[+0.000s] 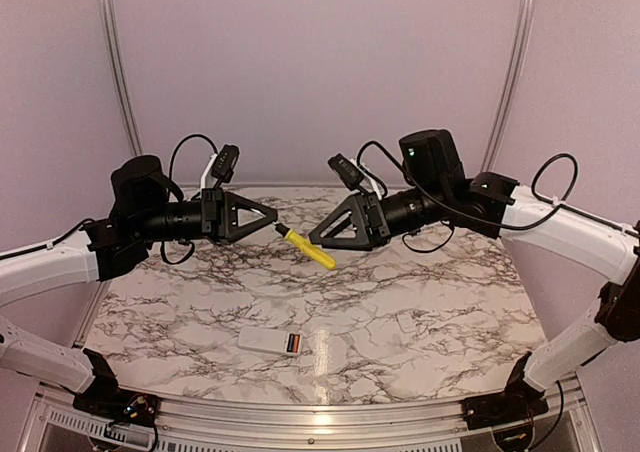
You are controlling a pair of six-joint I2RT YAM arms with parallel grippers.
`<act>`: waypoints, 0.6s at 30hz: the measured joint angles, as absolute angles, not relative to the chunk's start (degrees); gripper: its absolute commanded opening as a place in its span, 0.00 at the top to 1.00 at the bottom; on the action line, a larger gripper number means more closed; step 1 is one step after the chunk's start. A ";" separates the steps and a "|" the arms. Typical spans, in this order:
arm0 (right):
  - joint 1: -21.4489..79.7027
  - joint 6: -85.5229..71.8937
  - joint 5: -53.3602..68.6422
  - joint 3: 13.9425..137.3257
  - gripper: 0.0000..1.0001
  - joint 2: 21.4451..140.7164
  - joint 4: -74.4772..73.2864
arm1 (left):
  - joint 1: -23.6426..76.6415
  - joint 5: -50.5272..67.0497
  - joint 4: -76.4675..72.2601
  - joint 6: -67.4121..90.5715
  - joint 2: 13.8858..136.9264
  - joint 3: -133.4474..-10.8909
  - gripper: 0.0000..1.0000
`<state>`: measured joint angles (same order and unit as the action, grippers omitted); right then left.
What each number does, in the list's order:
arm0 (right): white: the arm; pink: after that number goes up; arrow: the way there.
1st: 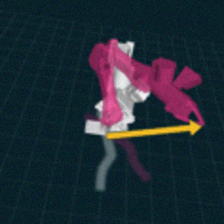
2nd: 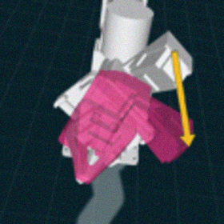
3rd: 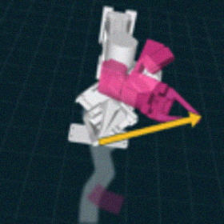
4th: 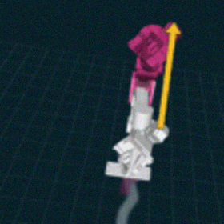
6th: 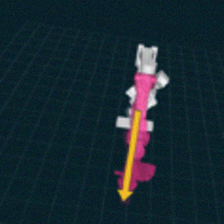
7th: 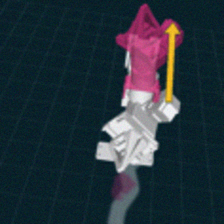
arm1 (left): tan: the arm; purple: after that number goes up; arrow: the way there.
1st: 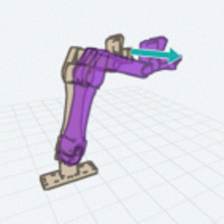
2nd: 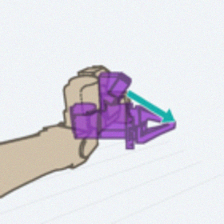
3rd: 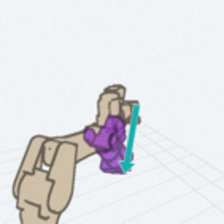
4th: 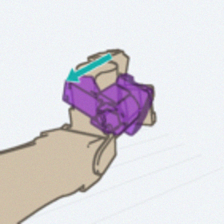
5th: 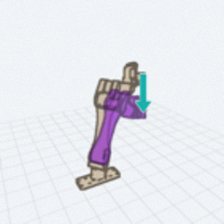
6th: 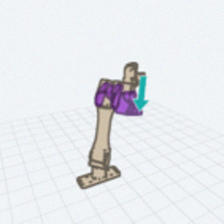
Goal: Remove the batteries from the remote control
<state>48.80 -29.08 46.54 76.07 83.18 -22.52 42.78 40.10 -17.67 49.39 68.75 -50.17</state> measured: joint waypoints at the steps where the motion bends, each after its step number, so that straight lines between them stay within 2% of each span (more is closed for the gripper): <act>1: 48.80 -30.24 45.34 75.40 0.01 82.24 -20.84 | 42.74 39.31 -17.96 49.82 68.05 -49.93 1.00; 7: 48.80 -37.21 37.08 73.23 0.01 78.67 -11.66 | 42.52 33.41 -19.73 52.29 65.91 -49.74 1.00; 18: 48.80 -42.76 26.87 71.94 0.01 77.47 -3.29 | 42.28 26.39 -23.44 55.18 65.73 -49.74 1.00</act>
